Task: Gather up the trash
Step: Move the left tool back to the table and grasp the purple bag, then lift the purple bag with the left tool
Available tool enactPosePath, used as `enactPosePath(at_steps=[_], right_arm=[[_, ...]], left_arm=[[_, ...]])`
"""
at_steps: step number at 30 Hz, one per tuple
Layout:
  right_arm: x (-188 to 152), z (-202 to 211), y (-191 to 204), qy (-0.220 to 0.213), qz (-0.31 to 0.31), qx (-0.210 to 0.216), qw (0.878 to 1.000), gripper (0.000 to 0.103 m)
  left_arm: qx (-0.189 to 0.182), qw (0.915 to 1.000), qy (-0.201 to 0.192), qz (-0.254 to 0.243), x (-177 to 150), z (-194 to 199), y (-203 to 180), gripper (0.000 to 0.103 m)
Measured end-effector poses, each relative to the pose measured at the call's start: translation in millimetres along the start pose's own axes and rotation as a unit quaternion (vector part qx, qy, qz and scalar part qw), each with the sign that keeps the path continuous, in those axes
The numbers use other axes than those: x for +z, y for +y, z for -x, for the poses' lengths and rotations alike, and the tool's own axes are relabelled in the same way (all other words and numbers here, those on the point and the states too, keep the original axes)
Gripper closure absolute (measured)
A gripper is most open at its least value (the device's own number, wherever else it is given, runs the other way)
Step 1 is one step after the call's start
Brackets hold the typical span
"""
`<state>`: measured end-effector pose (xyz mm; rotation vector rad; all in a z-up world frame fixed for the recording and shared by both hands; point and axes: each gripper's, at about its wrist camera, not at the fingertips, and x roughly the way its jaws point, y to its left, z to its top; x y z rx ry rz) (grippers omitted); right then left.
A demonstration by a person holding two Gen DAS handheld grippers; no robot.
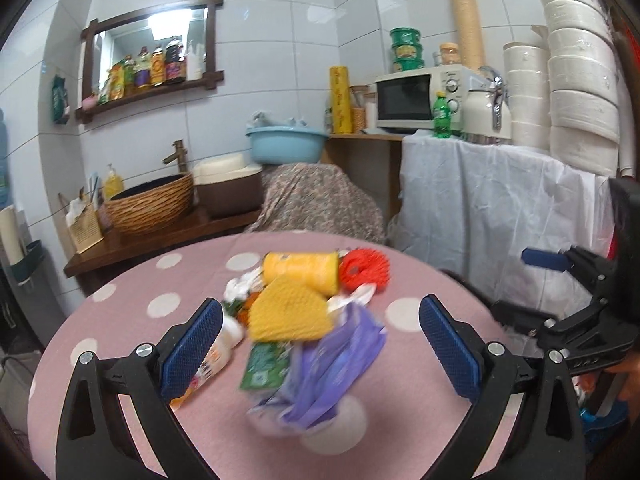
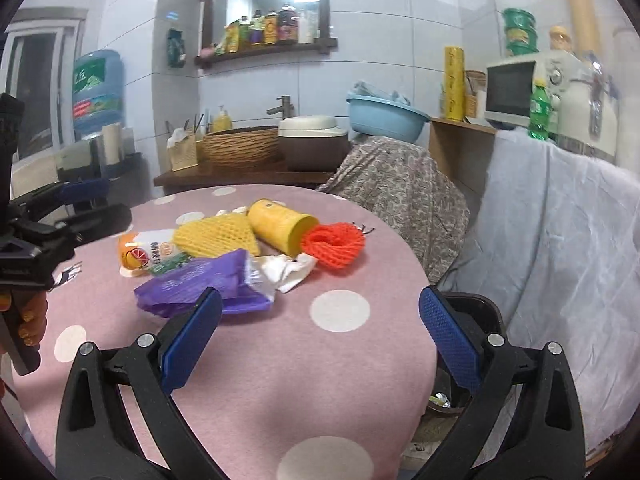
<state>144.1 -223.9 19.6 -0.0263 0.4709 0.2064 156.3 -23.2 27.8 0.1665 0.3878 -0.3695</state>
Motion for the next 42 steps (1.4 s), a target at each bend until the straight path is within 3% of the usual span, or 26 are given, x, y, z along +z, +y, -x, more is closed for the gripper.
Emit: enactPosePath(at_steps=[9,14,22,26,29,34,36,39,42], right_arm=[[-6.4,2.4,41.6,0.005,0.018,0.024,1.0,0.006],[-6.6,5.3,51.0,-0.002,0.019,0.01,1.0,0.006],[-8.7,1.8,34.3,0.002,-0.021,0.016,1.0,0.006],[-9.0,-2.0,24.1,0.007,-0.034,0.017,0.999,0.006],[-8.6,-2.5,16.8,0.01,-0.044,0.019,0.999,0.006],[-8.0,-3.5,9.6,0.012,-0.048,0.019,0.999,0.006],[-7.7,-5.6,9.3,0.013,-0.047,0.021,0.999,0.006],[-7.8,-8.1,10.1,0.014,-0.048,0.026,0.998,0.006],[-6.9,-10.5,14.3,0.016,-0.042,0.032,0.998,0.006]], left_arm=[[0.041,0.9983,0.039,0.013,-40.9,-0.2,39.8,0.005],[0.02,0.9979,0.057,0.021,-47.3,-10.3,51.3,0.005],[-0.033,0.9953,0.079,-0.045,-41.0,-34.7,16.1,0.006],[-0.043,0.9901,0.1,-0.089,-43.9,-47.3,-8.5,0.022],[-0.021,0.9861,0.116,-0.117,-49.8,-59.3,-20.9,0.039],[-0.013,0.9831,0.137,-0.121,-56.9,-69.1,-24.7,0.056],[-0.009,0.9824,0.142,-0.121,-58.8,-69.6,-24.3,0.07],[-0.012,0.9826,0.143,-0.118,-59.5,-66.5,-23.3,0.081],[-0.011,0.984,0.138,-0.113,-59.8,-60.4,-20.8,0.087]])
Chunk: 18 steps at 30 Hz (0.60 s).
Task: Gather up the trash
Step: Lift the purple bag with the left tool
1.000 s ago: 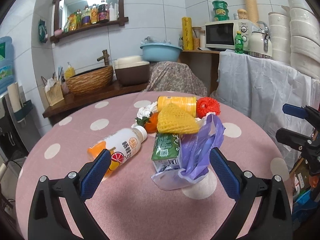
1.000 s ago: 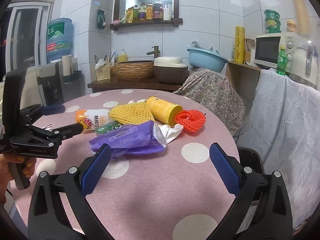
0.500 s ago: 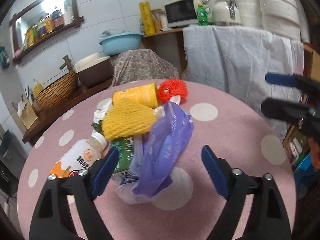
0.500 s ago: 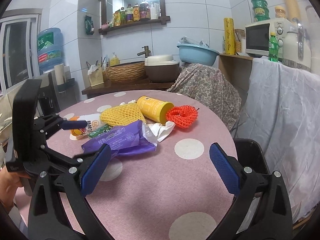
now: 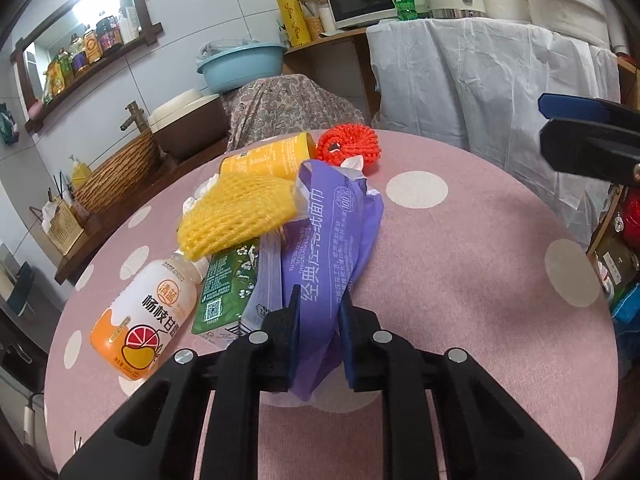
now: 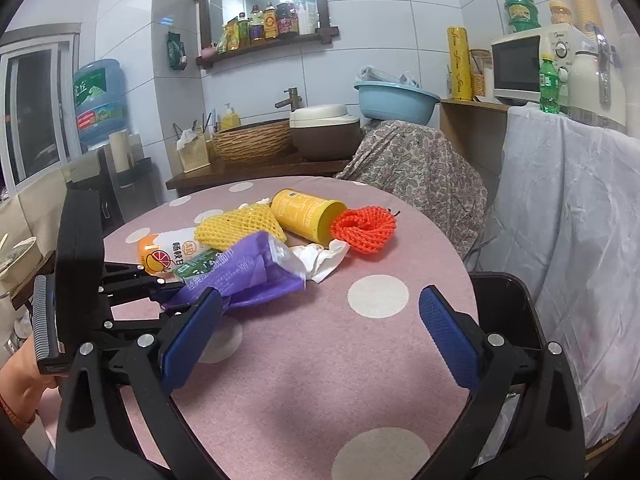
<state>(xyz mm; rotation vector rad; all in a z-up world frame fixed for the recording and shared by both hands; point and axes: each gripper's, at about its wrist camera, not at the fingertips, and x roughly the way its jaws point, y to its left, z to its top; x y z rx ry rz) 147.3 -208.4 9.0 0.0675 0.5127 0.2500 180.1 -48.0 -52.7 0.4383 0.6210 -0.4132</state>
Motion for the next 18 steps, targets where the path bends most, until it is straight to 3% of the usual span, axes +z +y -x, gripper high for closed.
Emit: enactPosePath(at_steps=[9,18], right_arm=[[12.4,-11.6,20.8,-0.005,0.041,0.024,0.999,0.006],[30.3,-40.3,40.5,0.013,0.065,0.077,0.995,0.006]], left_arm=[[-0.021,0.9983,-0.026,0.047,-11.4,32.8,16.1,0.091],[-0.031,0.9898,-0.063,0.124,-31.2,79.2,43.1,0.094]])
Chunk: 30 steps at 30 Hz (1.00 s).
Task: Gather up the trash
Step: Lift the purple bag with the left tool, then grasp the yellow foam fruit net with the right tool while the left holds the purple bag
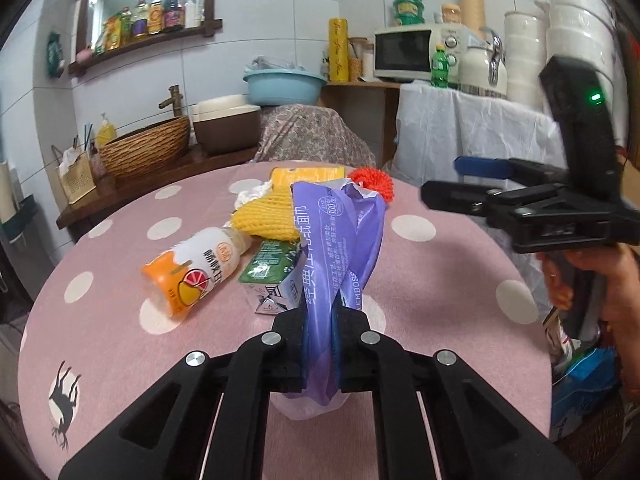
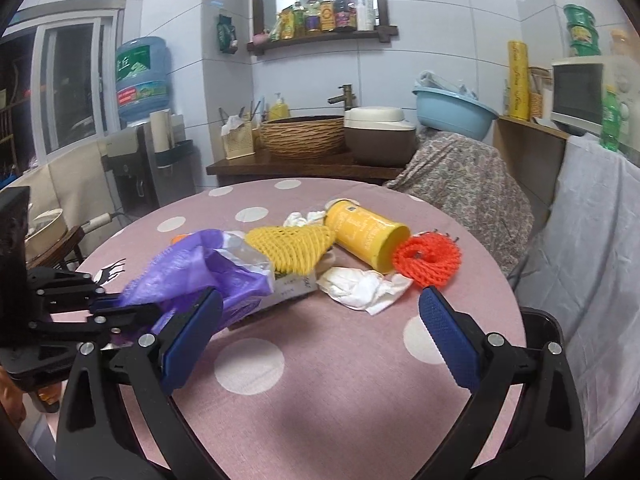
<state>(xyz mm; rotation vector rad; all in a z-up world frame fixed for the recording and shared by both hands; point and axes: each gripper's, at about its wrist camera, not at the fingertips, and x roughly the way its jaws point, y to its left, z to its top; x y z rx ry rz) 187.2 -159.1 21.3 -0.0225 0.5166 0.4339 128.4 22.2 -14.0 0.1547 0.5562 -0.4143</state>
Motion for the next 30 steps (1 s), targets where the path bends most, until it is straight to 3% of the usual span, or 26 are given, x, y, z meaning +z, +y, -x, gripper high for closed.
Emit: enactPosePath(at_steps=[6,11,19,30], right_arm=[[9.9,-35.9,12.7,0.024,0.01,0.049,0.998,0.006],[15.1,-54.9,18.5,0.031,0.019,0.051,0.998,0.006],[21.6,-71.5,13.1,0.036,0.001,0.061,0.997,0.006],[29.6,-120.9,35.8,0.074,0.071,0.046,0.994,0.006]], left_arm=[[0.004,0.9995,-0.017,0.025,-5.1,23.7,8.6,0.095],[0.004,0.9987,-0.028,0.044,-8.5,40.3,18.7,0.095],[0.038,0.9969,-0.031,0.061,-16.5,51.2,39.4,0.095],[0.07,0.9922,-0.038,0.096,-20.9,65.0,65.7,0.095]])
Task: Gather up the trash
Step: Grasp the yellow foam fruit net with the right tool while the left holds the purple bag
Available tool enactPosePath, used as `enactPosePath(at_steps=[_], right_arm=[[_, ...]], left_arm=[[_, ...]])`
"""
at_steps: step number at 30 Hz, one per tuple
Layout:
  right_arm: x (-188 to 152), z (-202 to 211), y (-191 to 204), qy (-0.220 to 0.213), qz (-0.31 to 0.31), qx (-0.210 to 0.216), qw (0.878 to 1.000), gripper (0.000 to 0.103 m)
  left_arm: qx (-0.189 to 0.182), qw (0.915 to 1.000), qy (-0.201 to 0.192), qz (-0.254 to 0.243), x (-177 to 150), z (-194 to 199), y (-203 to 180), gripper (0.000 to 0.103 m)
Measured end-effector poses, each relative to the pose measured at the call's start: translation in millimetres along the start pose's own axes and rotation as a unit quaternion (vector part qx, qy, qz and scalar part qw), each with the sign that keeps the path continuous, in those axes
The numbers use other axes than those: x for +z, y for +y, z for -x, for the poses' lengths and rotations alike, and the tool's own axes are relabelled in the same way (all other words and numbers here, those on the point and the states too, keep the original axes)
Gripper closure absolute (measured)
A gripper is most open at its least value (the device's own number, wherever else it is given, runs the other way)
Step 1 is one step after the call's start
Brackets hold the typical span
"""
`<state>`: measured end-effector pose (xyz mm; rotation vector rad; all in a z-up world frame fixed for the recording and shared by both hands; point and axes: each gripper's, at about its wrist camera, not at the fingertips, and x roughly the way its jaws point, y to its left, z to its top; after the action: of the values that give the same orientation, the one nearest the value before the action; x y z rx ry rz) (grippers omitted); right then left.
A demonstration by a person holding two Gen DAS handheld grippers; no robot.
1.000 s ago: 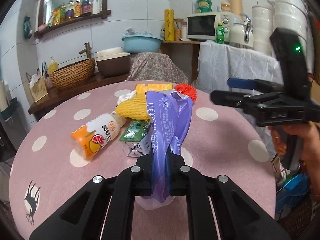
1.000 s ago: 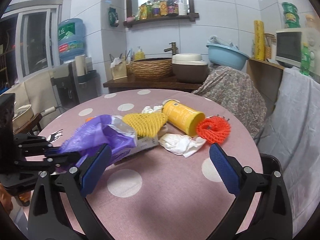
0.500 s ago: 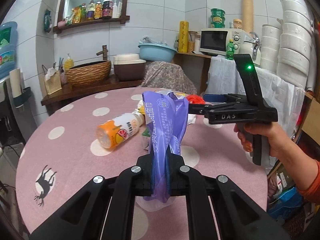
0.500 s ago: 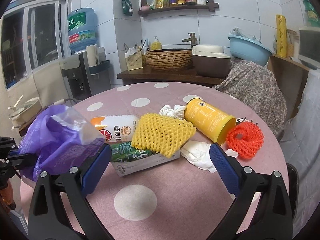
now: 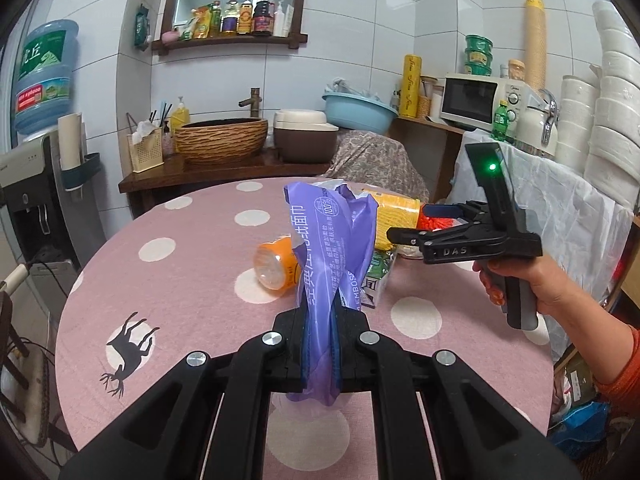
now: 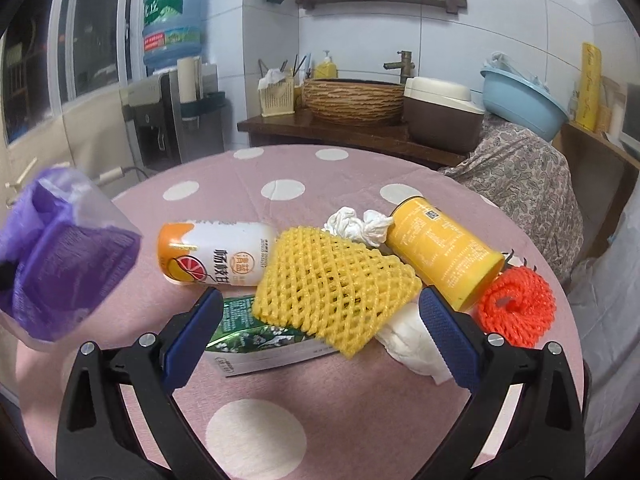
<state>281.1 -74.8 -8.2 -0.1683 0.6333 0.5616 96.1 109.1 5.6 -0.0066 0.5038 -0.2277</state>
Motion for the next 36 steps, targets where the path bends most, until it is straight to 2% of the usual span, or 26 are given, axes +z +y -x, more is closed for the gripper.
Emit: enactPosePath(at_steps=[2,4,6,8,10,11,15,22,36], right_arm=[[-0.4,-10.2,-0.8,0.013,-0.002,0.004,1.0,0.015],[-1.1,-19.0,-3.6,0.026,-0.008,0.012,1.0,0.032],[-2.8,-25.3,-6.4,0.031,-0.014,0.012,0.999,0.041],[-3.3,-25.9,-10.9,0.021,-0.023,0.01,0.999,0.059],[-3.3,-24.3,-15.4,0.015,-0.032,0.016,0.999,0.082],[-3.0,-22.9,-17.8,0.012,-0.037,0.023,0.999,0.085],[-3.1,-17.5,-19.9,0.0,-0.038,0.022,0.999,0.089],[-4.9,-1.5,-20.0,-0.029,-0.044,0.025,0.998,0.09],[-12.5,62.9,-26.2,-0.076,-0.049,0.046,0.995,0.091]], left_arm=[[0.001,1.0,0.002,0.003,-0.6,-0.8,2.5,0.095],[0.001,1.0,0.004,0.005,-1.5,-2.3,3.8,0.095],[0.0,0.9999,0.006,0.01,-3.1,-3.7,5.7,0.095],[-0.002,0.9999,0.009,0.012,-3.2,-5.6,6.2,0.095],[-0.001,0.9999,0.011,0.011,-3.8,-7.4,5.4,0.095],[-0.002,0.9999,0.011,0.011,-3.9,-7.9,5.0,0.095],[-0.007,0.9998,0.013,0.013,-4.2,-10.0,4.0,0.095],[-0.007,0.9998,0.012,0.014,-3.3,-10.0,3.4,0.095],[-0.026,0.9995,0.012,0.009,2.6,-12.4,-3.3,0.095]])
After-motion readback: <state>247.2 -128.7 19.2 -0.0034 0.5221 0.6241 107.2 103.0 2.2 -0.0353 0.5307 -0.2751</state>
